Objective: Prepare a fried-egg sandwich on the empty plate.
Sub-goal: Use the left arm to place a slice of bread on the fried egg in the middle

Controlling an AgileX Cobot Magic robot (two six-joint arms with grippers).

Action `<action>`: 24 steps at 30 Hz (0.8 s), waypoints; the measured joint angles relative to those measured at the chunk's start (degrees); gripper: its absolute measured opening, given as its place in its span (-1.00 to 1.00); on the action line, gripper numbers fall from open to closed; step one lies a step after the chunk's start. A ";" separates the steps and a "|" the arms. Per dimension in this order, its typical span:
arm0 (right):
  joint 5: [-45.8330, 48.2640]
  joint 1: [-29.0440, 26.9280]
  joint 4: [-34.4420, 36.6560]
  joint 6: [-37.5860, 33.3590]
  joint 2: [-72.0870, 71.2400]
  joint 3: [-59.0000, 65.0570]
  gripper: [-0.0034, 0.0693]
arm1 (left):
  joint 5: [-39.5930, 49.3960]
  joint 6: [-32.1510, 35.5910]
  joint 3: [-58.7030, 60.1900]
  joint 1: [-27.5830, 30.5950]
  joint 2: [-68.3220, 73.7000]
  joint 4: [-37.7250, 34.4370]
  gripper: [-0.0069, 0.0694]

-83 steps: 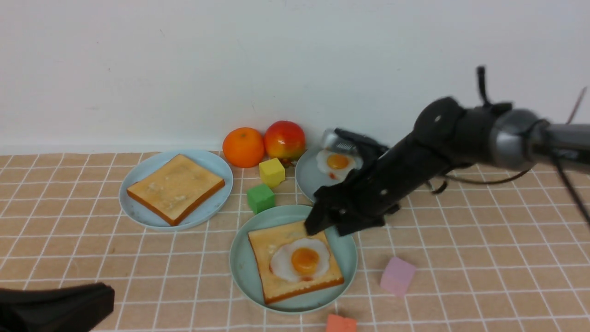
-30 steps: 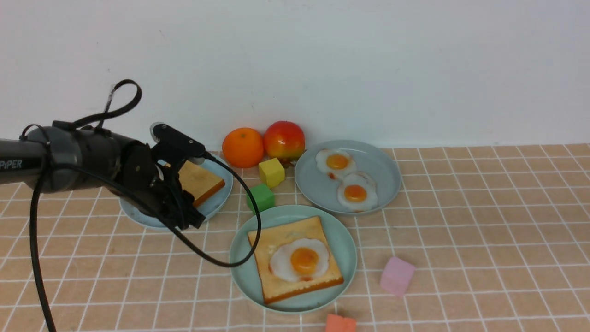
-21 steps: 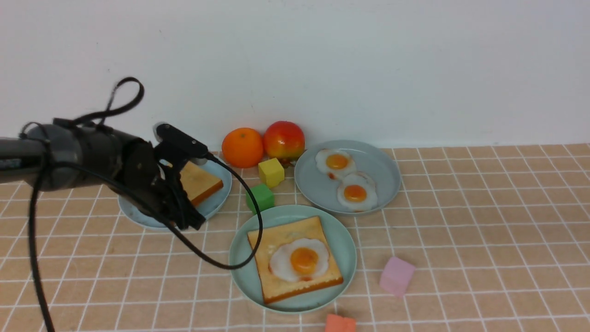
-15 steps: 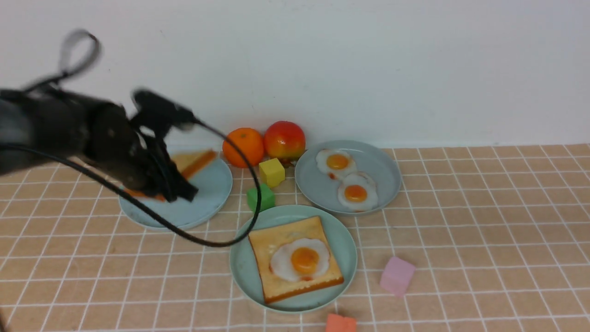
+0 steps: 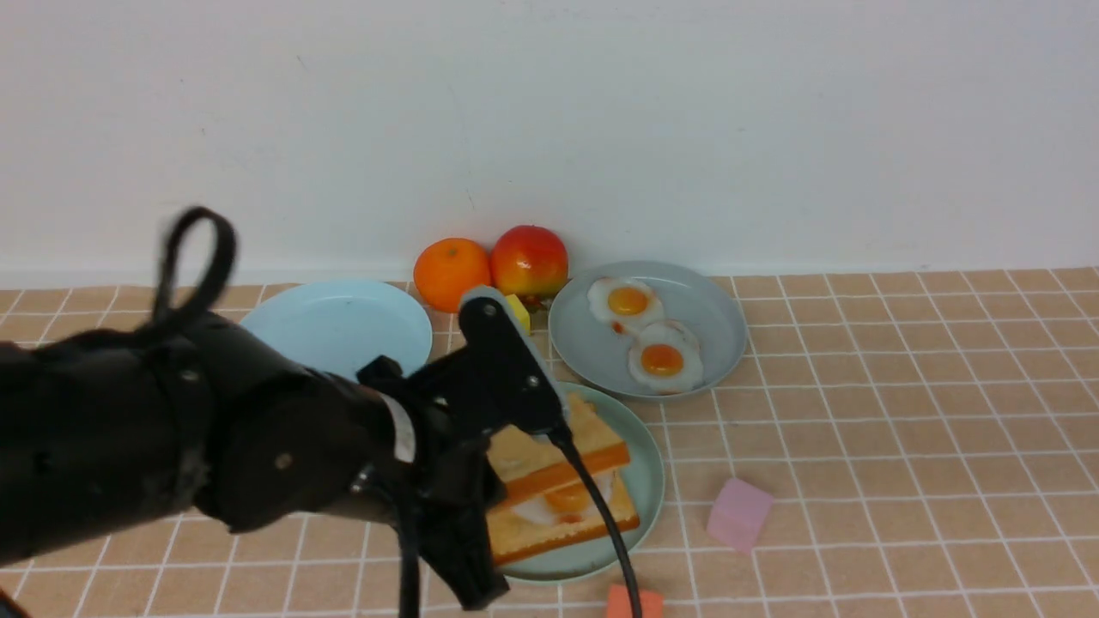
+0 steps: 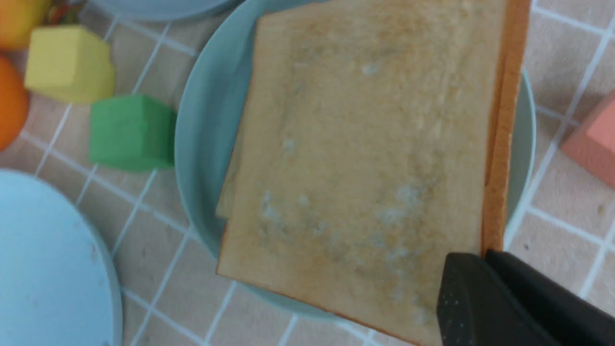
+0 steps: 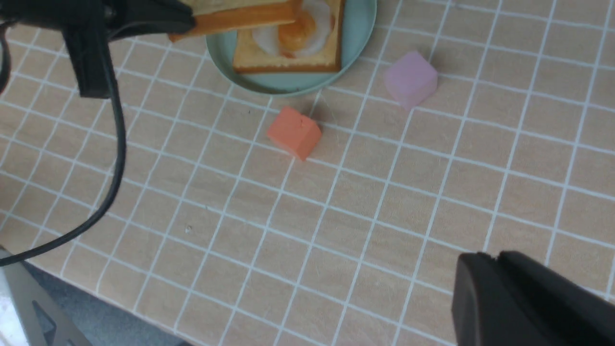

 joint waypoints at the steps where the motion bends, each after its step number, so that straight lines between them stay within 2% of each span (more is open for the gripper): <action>1: 0.19 0.00 0.17 0.00 0.00 0.00 -0.73 | -0.91 0.44 0.00 -0.12 0.63 0.14 -0.83; 8: 0.57 0.00 1.01 -0.97 0.00 0.00 -0.71 | -6.68 4.16 0.00 -0.16 4.55 0.49 -0.83; 24: -1.66 0.00 1.01 -1.37 0.00 0.00 -0.67 | -6.39 5.83 0.00 -0.16 9.14 0.37 -0.83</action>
